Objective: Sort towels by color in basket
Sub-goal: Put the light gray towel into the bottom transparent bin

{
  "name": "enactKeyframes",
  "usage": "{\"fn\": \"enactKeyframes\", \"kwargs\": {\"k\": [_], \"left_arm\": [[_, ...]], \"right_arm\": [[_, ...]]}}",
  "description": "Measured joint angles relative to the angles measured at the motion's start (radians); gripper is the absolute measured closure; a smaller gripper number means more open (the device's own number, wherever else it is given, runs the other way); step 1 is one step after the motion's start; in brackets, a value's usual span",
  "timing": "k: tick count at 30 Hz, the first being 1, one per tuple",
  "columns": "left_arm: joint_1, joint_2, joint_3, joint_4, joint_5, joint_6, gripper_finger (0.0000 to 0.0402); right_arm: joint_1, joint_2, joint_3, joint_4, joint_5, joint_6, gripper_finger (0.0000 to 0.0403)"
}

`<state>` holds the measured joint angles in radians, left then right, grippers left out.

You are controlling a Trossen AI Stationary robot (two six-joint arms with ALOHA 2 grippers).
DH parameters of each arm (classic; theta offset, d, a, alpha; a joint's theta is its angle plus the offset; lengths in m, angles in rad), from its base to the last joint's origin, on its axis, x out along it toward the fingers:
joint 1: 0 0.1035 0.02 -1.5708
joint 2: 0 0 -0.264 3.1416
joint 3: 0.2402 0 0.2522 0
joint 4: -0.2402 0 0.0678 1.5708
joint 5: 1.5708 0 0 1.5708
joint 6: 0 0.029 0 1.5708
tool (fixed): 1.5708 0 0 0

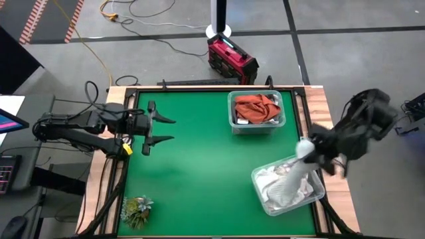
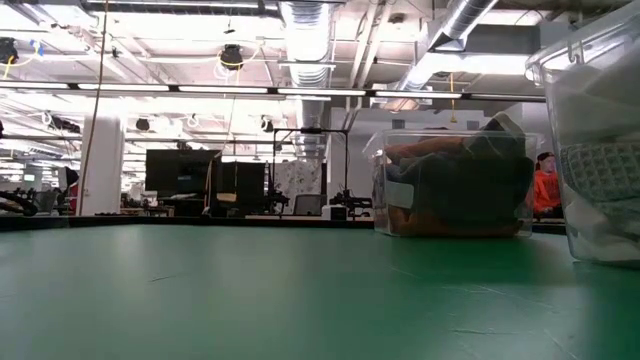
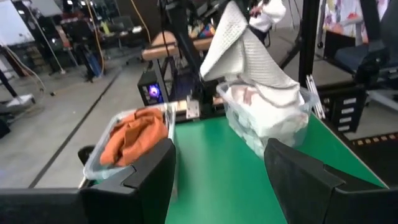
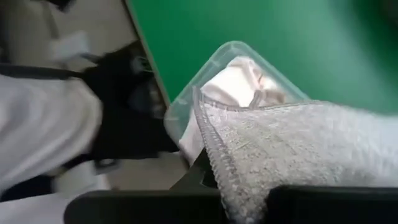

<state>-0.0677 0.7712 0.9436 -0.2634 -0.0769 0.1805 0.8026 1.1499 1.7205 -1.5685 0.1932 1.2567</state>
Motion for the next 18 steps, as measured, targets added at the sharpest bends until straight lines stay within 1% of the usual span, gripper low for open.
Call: {"fn": "enactKeyframes", "kwargs": {"k": [4,7,10,12,16,18], "left_arm": [[0.000,0.000,0.000,-0.035,0.000,-0.008,0.0166],[0.000,0.000,0.000,-0.053,0.001,-0.026,0.0166],[0.000,0.000,0.000,-0.068,0.001,-0.048,0.0166],[0.000,0.000,0.000,-0.081,0.001,-0.054,0.0166],[0.000,0.000,0.000,-0.096,0.001,-0.054,0.0166],[0.000,0.000,0.000,-0.100,0.002,-0.054,0.0166]], "right_arm": [[-0.027,0.084,-0.056,0.042,-0.003,-0.070,0.0383],[-0.045,0.146,-0.096,0.064,-0.031,-0.071,0.0383],[-0.035,0.197,-0.160,0.080,-0.058,-0.003,0.0383],[-0.006,0.204,-0.223,0.131,-0.082,0.056,0.0383],[0.061,0.175,-0.400,0.329,-0.144,0.212,0.0384],[0.100,0.145,-0.490,0.422,-0.146,0.320,0.0384]]}}
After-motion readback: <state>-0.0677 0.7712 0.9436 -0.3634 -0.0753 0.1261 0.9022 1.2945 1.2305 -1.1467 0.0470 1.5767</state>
